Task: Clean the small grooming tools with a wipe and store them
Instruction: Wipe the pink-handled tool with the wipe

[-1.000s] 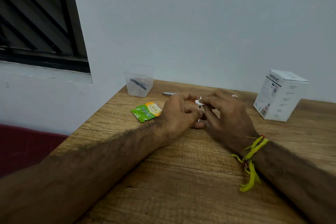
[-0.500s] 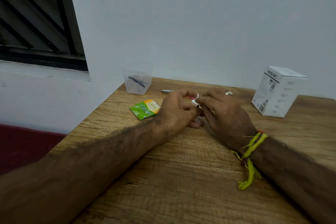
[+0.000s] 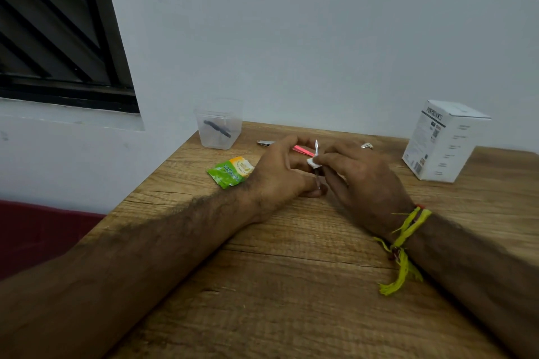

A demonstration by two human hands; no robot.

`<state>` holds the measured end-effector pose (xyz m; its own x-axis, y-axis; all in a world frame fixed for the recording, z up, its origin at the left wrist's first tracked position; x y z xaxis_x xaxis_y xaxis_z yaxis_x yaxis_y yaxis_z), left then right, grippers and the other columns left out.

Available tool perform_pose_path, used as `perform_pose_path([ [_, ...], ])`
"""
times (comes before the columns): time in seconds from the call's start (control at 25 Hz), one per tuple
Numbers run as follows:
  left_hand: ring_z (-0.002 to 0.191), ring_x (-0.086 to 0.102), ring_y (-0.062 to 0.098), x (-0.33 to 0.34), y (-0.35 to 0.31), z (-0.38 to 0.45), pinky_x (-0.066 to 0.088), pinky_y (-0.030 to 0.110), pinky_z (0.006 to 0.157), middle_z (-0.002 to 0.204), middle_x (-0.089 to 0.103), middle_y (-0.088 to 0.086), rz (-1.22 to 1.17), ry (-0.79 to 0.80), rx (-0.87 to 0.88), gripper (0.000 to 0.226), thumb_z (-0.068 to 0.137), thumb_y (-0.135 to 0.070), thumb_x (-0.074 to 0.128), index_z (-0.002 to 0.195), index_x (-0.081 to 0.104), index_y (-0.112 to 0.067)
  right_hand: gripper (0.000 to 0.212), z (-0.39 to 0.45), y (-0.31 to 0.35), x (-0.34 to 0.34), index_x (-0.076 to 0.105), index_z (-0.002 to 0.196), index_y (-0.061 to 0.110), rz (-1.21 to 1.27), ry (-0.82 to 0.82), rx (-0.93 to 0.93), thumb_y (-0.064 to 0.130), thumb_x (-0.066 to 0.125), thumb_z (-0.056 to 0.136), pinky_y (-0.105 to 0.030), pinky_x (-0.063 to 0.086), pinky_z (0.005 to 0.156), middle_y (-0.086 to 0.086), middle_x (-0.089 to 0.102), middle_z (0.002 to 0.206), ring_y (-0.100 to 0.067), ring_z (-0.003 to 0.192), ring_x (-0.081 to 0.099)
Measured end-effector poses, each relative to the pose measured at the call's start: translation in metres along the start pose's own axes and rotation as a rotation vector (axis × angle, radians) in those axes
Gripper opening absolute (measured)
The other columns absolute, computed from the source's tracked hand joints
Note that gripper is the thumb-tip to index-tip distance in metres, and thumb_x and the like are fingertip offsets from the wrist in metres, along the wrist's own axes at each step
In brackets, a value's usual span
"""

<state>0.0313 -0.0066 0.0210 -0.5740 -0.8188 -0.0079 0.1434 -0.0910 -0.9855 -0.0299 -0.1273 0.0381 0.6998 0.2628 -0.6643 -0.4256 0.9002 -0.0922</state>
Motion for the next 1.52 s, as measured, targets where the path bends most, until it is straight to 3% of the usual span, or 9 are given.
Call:
perform_pose_path([
  [0.16, 0.072, 0.068, 0.026, -0.001, -0.003, 0.003, 0.063, 0.039, 0.068, 0.092, 0.066, 0.018, -0.092, -0.062, -0.049, 0.036, 0.087, 0.011, 0.057, 0.118, 0.06, -0.007, 0.017, 0.0, -0.005, 0.0, 0.073, 0.1, 0.006, 0.031, 0.012, 0.037, 0.012, 0.062, 0.089, -0.037, 0.048, 0.073, -0.007, 0.069, 0.095, -0.027, 0.086, 0.064],
  [0.28, 0.054, 0.068, 0.023, -0.008, -0.003, 0.005, 0.061, 0.036, 0.057, 0.083, 0.065, 0.016, -0.116, -0.157, -0.065, 0.011, 0.097, -0.012, 0.058, 0.106, 0.062, -0.008, 0.017, 0.0, 0.0, 0.005, 0.073, 0.101, 0.008, 0.066, 0.053, 0.007, 0.015, 0.061, 0.091, -0.041, 0.05, 0.071, -0.006, 0.069, 0.096, -0.028, 0.084, 0.065],
  [0.36, 0.047, 0.066, 0.019, -0.008, -0.001, 0.005, 0.058, 0.032, 0.049, 0.078, 0.063, 0.015, -0.085, -0.2, -0.037, 0.014, 0.097, -0.019, 0.063, 0.103, 0.06, -0.007, 0.023, -0.002, 0.004, 0.008, 0.072, 0.1, 0.008, 0.051, 0.076, -0.039, 0.02, 0.055, 0.092, -0.043, 0.051, 0.071, -0.008, 0.07, 0.098, -0.03, 0.084, 0.066],
  [0.68, 0.051, 0.069, 0.025, -0.012, 0.006, 0.007, 0.062, 0.041, 0.054, 0.076, 0.07, 0.018, 0.003, -0.248, -0.012, 0.017, 0.096, -0.015, 0.065, 0.104, 0.059, -0.001, 0.029, -0.002, 0.006, 0.006, 0.072, 0.098, 0.009, -0.015, 0.091, -0.034, 0.024, 0.048, 0.093, -0.043, 0.051, 0.067, -0.008, 0.069, 0.096, -0.033, 0.083, 0.065],
  [0.88, 0.051, 0.067, 0.021, -0.016, 0.008, 0.01, 0.057, 0.033, 0.048, 0.086, 0.068, 0.027, -0.009, -0.303, -0.016, 0.018, 0.094, -0.013, 0.067, 0.103, 0.06, 0.002, 0.028, 0.001, 0.018, 0.006, 0.073, 0.098, 0.009, -0.014, 0.122, -0.086, 0.021, 0.05, 0.088, -0.031, 0.039, 0.078, -0.008, 0.07, 0.098, -0.031, 0.089, 0.066],
  [1.12, 0.055, 0.066, 0.019, -0.017, 0.013, 0.011, 0.053, 0.026, 0.048, 0.086, 0.07, 0.028, 0.018, -0.34, 0.012, 0.008, 0.092, -0.01, 0.069, 0.093, 0.063, -0.004, 0.031, -0.007, 0.018, 0.004, 0.075, 0.098, 0.012, 0.071, 0.185, -0.071, 0.029, 0.05, 0.092, -0.024, 0.036, 0.075, -0.002, 0.069, 0.096, -0.021, 0.088, 0.064],
  [1.4, 0.045, 0.062, 0.014, -0.015, 0.011, 0.013, 0.054, 0.024, 0.044, 0.069, 0.065, 0.016, -0.029, -0.348, -0.017, 0.007, 0.094, -0.008, 0.066, 0.091, 0.06, -0.005, 0.017, -0.006, 0.014, 0.003, 0.075, 0.095, 0.011, 0.105, 0.195, -0.072, 0.018, 0.064, 0.085, -0.03, 0.047, 0.072, -0.001, 0.068, 0.09, -0.019, 0.083, 0.064],
  [1.52, 0.042, 0.063, 0.011, -0.018, 0.007, 0.011, 0.053, 0.023, 0.043, 0.066, 0.064, 0.014, -0.049, -0.382, -0.038, 0.007, 0.095, -0.007, 0.065, 0.094, 0.059, -0.004, 0.024, -0.005, 0.016, 0.001, 0.075, 0.096, 0.011, 0.099, 0.202, -0.079, 0.024, 0.057, 0.088, -0.034, 0.054, 0.069, -0.002, 0.068, 0.09, -0.022, 0.082, 0.065],
])
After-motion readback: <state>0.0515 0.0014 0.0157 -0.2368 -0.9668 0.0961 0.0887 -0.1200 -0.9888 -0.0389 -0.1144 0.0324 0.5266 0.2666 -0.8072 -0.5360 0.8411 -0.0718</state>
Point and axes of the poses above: each hand's wrist, its own z-axis towards the middle knuckle, its own x-axis out of the palm, y = z × x, the point moved 5 cm from there along z, towards the middle knuckle
